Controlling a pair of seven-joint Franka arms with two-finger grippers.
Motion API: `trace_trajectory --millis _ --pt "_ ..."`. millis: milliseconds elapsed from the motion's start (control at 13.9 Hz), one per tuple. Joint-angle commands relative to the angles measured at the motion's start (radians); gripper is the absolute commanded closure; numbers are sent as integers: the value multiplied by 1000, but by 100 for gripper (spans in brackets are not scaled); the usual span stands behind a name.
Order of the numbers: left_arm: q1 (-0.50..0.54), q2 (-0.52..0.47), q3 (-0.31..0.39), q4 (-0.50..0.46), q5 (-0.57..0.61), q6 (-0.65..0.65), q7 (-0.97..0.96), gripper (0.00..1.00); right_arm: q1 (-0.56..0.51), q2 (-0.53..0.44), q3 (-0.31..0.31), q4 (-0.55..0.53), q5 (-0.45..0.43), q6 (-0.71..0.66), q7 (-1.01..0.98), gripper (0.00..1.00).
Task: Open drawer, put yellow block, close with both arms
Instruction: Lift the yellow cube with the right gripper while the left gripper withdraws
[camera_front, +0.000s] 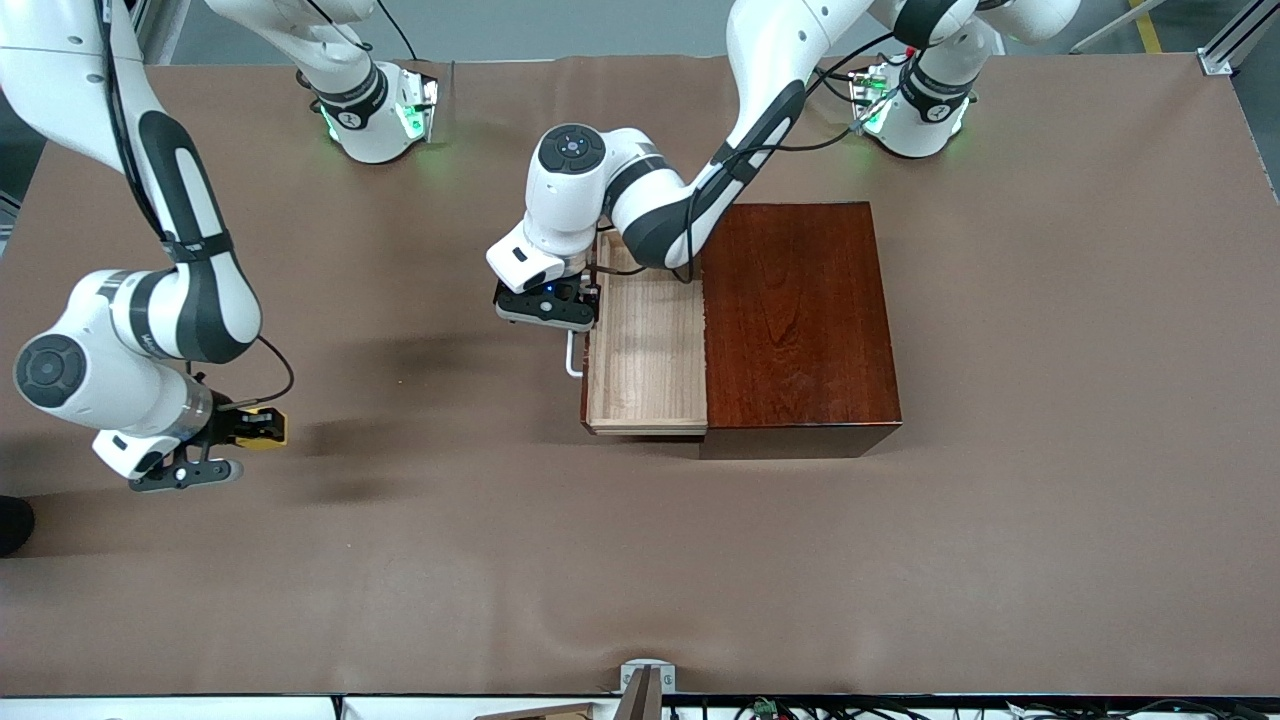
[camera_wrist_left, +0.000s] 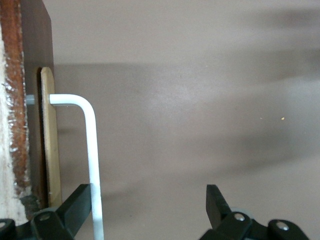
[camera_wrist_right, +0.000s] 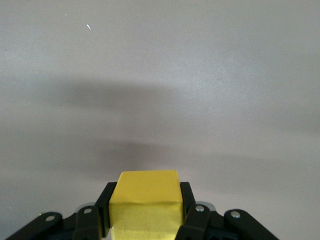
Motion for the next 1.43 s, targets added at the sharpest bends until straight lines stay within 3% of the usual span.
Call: trace_trajectory --millis 0,430,717,860,1075,1362 --pt "10 -18 -1 32 -14 -60 -16 0 -14 -19 17 67 8 -103 -45 100" --pt "124 -275 2 28 -19 -396 -13 0 57 -41 23 213 11 -309 -33 100" --pt "333 -462 -6 10 -51 -713 42 0 131 -81 22 213 73 -337 -10 100" --pt "470 -534 -9 -11 -75 -852 250 0 165 -95 23 213 97 -355 -4 100" --pt "633 -648 -9 -115 -77 -874 441 0 251 -107 51 216 126 -347 -21 100" --pt "797 -687 -9 -194 -94 -855 467 0 288 -104 166 251 121 -343 -89 100"
